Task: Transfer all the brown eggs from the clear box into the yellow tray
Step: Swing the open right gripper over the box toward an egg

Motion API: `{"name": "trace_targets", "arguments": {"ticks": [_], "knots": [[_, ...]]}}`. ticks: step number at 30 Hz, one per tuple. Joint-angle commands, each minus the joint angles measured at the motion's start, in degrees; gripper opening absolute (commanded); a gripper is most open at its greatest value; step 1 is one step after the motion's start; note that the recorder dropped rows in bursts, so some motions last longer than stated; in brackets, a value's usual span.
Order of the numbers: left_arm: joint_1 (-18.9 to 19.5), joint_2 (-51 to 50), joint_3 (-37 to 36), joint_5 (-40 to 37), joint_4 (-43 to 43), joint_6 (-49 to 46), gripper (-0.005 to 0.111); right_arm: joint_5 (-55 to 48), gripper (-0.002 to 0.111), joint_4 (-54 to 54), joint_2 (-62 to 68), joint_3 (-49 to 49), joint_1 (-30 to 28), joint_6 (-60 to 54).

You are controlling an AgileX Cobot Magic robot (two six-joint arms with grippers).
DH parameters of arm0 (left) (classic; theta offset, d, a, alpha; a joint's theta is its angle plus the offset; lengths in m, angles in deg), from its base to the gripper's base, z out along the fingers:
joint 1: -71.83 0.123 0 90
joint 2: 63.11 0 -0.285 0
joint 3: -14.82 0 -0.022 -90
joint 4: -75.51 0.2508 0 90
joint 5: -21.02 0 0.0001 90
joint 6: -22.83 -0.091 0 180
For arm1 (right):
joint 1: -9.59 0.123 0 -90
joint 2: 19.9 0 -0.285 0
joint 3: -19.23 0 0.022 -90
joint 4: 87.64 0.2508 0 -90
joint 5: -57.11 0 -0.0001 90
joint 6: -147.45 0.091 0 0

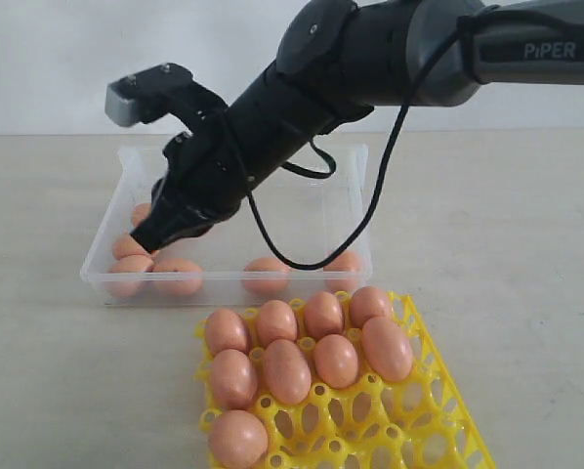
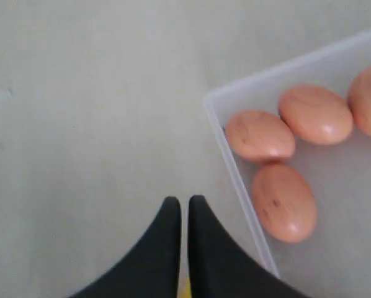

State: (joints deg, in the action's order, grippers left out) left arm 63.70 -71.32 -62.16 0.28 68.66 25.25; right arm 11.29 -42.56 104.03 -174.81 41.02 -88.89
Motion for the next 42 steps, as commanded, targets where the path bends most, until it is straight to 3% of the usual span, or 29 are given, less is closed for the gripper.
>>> {"name": "trace_targets", "arguments": {"ticks": [1, 8, 10, 15, 24, 30, 42], "knots": [[-0.13, -0.24, -0.23, 0.43, 0.24, -0.24, 0.004, -2.15, 0.0, -17.82, -0.24, -0.27, -0.41, 4.31], [-0.13, -0.24, -0.23, 0.43, 0.24, -0.24, 0.004, -0.66, 0.001, -35.11, -0.24, -0.27, -0.41, 6.87], [-0.13, -0.24, -0.23, 0.43, 0.24, -0.24, 0.004, 0.85, 0.008, -36.46, -0.13, -0.27, -0.41, 6.87], [-0.13, -0.24, -0.23, 0.43, 0.24, -0.24, 0.004, 6.53, 0.041, -41.39, 1.24, -0.27, -0.41, 6.37], [-0.13, -0.24, -0.23, 0.43, 0.24, -0.24, 0.004, 10.07, 0.041, -45.83, 5.36, -0.27, -0.55, 6.58], [-0.13, -0.24, -0.23, 0.43, 0.24, -0.24, 0.004, 10.32, 0.056, -48.39, 5.49, -0.27, -0.55, 6.47], [-0.13, -0.24, -0.23, 0.43, 0.24, -0.24, 0.004, 10.54, 0.055, -45.44, 5.49, -0.27, -0.55, 8.07]]}}
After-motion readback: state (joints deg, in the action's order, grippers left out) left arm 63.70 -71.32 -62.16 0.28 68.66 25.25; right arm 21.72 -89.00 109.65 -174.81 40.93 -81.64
